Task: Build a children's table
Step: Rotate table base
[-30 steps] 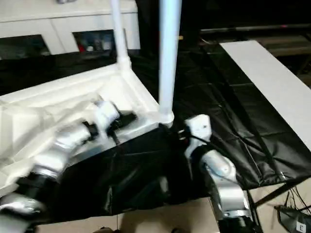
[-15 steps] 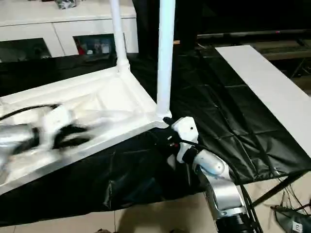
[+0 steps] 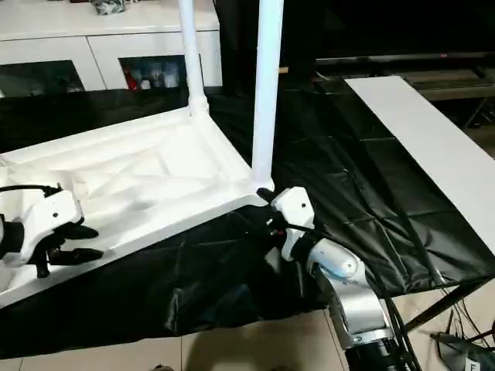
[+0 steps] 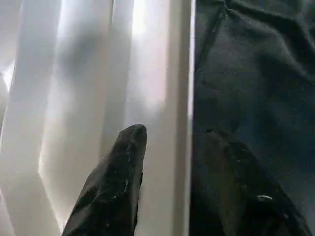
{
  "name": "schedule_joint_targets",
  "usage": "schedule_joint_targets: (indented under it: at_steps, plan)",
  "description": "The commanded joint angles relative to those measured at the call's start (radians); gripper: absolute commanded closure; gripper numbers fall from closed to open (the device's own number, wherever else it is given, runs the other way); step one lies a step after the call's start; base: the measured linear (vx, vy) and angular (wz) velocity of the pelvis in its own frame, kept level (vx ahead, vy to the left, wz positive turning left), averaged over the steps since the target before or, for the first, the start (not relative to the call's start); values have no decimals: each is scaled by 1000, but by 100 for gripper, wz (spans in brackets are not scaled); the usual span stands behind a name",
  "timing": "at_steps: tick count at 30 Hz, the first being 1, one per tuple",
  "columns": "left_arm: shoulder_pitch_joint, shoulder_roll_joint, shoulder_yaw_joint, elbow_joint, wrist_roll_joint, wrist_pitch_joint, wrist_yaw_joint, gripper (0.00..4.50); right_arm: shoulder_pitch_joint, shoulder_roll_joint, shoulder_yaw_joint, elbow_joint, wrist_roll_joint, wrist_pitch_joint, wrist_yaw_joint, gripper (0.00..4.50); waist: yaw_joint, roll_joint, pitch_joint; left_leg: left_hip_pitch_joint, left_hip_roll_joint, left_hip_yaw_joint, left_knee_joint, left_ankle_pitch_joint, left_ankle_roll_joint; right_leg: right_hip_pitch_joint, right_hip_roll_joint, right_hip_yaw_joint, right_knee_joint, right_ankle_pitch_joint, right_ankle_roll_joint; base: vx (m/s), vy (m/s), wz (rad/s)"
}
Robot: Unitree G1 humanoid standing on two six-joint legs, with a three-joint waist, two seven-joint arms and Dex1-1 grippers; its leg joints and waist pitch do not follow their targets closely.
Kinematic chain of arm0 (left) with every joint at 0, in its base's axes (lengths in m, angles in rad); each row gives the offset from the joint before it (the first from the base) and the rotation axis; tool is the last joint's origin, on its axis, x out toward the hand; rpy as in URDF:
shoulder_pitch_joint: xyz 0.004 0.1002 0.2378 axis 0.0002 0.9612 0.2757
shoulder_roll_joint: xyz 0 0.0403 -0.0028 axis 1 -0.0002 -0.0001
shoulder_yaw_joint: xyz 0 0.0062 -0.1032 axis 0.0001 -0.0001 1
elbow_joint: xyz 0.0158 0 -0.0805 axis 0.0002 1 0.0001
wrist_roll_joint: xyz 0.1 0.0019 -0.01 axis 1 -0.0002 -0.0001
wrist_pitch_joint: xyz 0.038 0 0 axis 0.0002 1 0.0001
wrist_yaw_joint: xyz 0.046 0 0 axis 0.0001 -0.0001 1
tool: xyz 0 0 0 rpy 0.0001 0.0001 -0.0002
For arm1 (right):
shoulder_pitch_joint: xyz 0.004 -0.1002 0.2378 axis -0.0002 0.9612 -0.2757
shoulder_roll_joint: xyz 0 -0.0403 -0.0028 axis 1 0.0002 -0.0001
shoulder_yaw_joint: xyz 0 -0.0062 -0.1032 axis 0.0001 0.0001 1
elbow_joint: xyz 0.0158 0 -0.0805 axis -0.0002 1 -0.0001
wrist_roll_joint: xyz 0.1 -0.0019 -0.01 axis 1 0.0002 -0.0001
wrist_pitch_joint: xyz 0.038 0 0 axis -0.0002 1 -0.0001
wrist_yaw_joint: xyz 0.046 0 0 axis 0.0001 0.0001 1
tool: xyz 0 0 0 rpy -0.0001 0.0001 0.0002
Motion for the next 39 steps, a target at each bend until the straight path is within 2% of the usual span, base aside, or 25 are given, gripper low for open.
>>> schedule_joint_targets:
  at_steps: [1, 4, 8, 13, 15, 17, 18, 21, 24, 29, 30, 32, 33, 35, 37, 38, 39]
  plan:
    - [-11, -6, -12, 24, 25, -14, 19, 273, 1, -7, 13, -21, 7, 15, 22, 69, -2, 9, -51, 19, 39, -19, -87, -371, -10, 35, -42, 42, -74, -386, -168, 0, 0, 0]
    - [-4, -11, -22, 29, 4, 5, -18, 308, 14, -33, 38, -51, 18, 41, 76, 69, -2, 13, -50, 22, 40, -22, -89, -388, -11, 35, -43, 42, -77, -413, -161, 0, 0, 0]
    - [-7, -17, -33, 51, 7, 6, -9, 344, 14, -65, 50, -86, 36, 86, 121, 69, -2, 10, -49, 24, 41, -23, -89, -406, -10, 34, -42, 41, -80, -431, -162, 0, 0, 0]
    - [-15, -30, -46, 91, 26, -8, -11, 389, 11, -84, 59, -102, 35, 95, 145, 69, -3, 8, -47, 26, 41, -25, -88, -415, -13, 31, -45, 41, -86, -487, -141, 0, 0, 0]
    - [-19, -35, -49, 99, 28, -10, -11, 398, 10, -88, 55, -105, 34, 98, 143, 69, -2, 5, -48, 27, 41, -25, -88, -419, -14, 30, -45, 42, -87, -493, -140, 0, 0, 0]
    - [-23, -39, -53, 107, 30, -15, -8, 411, 9, -92, 52, -106, 29, 99, 140, 69, -2, 7, -48, 26, 41, -25, -88, -418, -15, 30, -45, 41, -87, -488, -141, 0, 0, 0]
    - [-24, -41, -57, 110, 33, -18, -6, 429, 10, -94, 53, -107, 29, 102, 142, 69, -3, 5, -48, 25, 41, -26, -89, -417, -13, 31, -45, 41, -86, -488, -140, 0, 0, 0]
    - [-37, -63, -57, 139, 43, -45, 13, 447, 10, -95, 52, -109, 33, 104, 137, 69, -1, 7, -48, 28, 41, -25, -88, -420, -13, 28, -44, 41, -89, -498, -136, 0, 0, 0]
    - [-58, -85, -55, 159, 48, -73, 31, 449, 9, -95, 51, -109, 32, 103, 135, 69, 0, 5, -47, 29, 40, -26, -88, -435, -16, 28, -45, 40, -92, -526, -127, 0, 0, 0]
    - [-125, -143, -72, 200, 68, -156, 72, 449, 8, -97, 52, -109, 30, 103, 135, 69, 1, 2, -47, 29, 39, -28, -86, -439, -17, 27, -48, 37, -101, -577, -101, 0, 0, 0]
    - [-150, -168, -80, 219, 76, -183, 83, 449, 6, -97, 53, -107, 30, 103, 135, 69, 0, -1, -46, 24, 39, -30, -87, -434, -15, 30, -50, 36, -100, -581, -97, 0, 0, 0]
    - [-180, -202, -91, 245, 87, -212, 98, 449, 6, -96, 54, -106, 28, 102, 133, 69, 2, 1, -48, 29, 38, -29, -85, -436, -16, 26, -49, 35, -103, -591, -91, 0, 0, 0]
    - [-208, -231, -106, 270, 101, -243, 113, 449, 5, -95, 55, -105, 26, 101, 132, 69, 3, -3, -46, 34, 38, -26, -82, -438, -12, 20, -48, 35, -110, -599, -91, 0, 0, 0]
    - [-261, -291, -132, 328, 128, -311, 142, 449, 5, -93, 57, -104, 22, 98, 128, 69, 8, -3, -48, 28, 38, -26, -82, -418, -10, 25, -48, 35, -108, -580, -92, 0, 0, 0]
    - [-302, -344, -154, 378, 150, -359, 174, 449, 5, -93, 58, -103, 19, 96, 126, 69, 18, -1, -51, 34, 39, -23, -81, -406, -9, 21, -49, 36, -109, -560, -95, 0, 0, 0]
    - [-313, -359, -160, 391, 155, -368, 181, 449, 6, -94, 59, -103, 17, 95, 125, 69, 21, 0, -53, 32, 41, -24, -80, -398, -10, 23, -50, 37, -105, -541, -101, 0, 0, 0]
    - [-361, -430, -178, 450, 173, -411, 234, 449, 7, -93, 57, -104, 15, 95, 119, 69, 27, -5, -55, 31, 42, -19, -80, -374, -3, 24, -48, 37, -106, -502, -111, 0, 0, 0]
